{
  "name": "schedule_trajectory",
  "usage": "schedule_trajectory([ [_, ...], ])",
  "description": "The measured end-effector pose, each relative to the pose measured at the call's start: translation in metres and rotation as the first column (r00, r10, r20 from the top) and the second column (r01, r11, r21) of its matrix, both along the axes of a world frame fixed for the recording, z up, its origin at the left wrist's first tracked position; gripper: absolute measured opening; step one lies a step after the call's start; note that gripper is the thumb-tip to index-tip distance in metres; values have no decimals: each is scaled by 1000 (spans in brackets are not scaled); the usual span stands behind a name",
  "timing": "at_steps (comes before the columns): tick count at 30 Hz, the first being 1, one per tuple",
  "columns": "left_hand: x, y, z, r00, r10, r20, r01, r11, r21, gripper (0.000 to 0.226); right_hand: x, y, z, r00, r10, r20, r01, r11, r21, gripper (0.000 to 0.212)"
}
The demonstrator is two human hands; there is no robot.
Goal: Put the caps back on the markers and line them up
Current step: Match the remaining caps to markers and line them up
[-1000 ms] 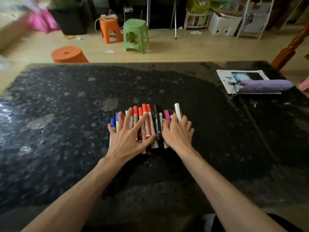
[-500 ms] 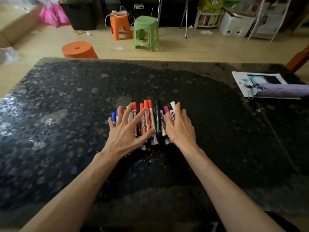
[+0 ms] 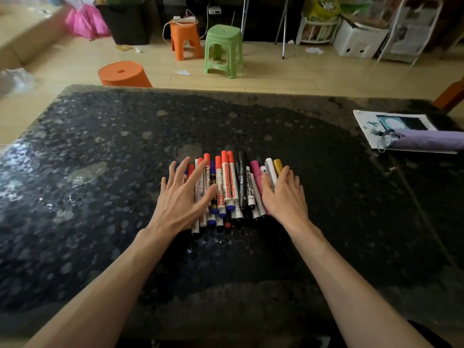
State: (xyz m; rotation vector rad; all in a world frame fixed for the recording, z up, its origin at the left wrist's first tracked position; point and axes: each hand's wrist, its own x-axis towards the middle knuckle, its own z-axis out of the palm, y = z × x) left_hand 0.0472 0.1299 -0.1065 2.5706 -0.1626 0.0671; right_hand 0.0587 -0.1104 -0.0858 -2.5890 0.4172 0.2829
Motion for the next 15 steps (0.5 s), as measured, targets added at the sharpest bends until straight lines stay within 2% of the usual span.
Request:
schedule_trajectory([
  [2,-1,2,-1,1000,-11,0,11,1000,18,68,1,-2,-4,999,23,-48,-25,999,-43,85],
  [7,5,-7,-3,999,-52,0,52,997,53,69,-2,2,-8,999,19,-36,-19,1000,12,86],
  [15,16,-19,0,995,-95,-10,95,994,46,68,-11,-6,-12,1000,-4,-7,3,994,-109,86],
])
